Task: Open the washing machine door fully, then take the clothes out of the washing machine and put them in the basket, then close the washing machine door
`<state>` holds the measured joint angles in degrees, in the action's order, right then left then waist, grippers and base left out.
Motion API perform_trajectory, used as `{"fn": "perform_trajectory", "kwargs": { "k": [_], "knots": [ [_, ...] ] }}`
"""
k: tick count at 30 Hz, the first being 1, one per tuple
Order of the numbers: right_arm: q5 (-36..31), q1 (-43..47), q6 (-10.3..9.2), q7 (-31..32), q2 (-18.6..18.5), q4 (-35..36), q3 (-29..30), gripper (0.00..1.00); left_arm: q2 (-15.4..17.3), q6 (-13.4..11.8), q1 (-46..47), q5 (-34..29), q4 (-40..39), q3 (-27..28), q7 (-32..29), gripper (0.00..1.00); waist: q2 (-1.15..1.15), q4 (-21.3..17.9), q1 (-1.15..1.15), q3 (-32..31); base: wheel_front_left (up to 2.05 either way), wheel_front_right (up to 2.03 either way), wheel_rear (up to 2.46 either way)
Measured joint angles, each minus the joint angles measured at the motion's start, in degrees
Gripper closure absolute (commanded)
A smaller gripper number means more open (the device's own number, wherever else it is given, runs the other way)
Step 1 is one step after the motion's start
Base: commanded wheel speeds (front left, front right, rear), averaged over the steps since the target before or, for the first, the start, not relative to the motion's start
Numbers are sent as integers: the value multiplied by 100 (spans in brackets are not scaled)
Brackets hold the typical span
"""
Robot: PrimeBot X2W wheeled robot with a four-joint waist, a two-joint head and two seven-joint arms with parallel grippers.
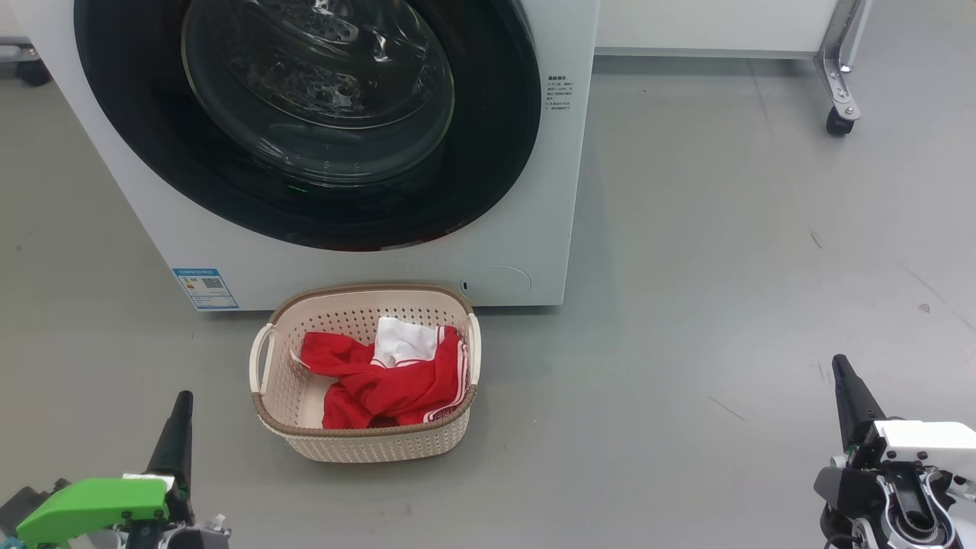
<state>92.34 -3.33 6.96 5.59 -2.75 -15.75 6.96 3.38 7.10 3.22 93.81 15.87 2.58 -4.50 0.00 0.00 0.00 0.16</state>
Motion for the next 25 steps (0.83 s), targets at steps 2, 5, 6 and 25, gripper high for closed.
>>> {"fn": "perform_trajectory", "kwargs": {
  "k": [2, 5, 6, 25],
  "knots": [
    [0, 0, 0, 0, 0, 0, 0, 100, -1, 0, 0, 0, 0, 2, 0, 100, 0, 0, 0, 0, 0, 0, 0],
    [0, 0, 0, 0, 0, 0, 1, 100, -1, 0, 0, 0, -1, 5, 0, 100, 0, 0, 0, 0, 0, 0, 0],
    [0, 0, 0, 0, 0, 0, 1, 100, -1, 0, 0, 0, -1, 5, 0, 100, 0, 0, 0, 0, 0, 0, 0],
    [0, 0, 0, 0, 4, 0, 4, 100, -3, 0, 0, 0, -3, 13, -5, 100, 0, 0, 0, 0, 0, 0, 0]
  ]
}}
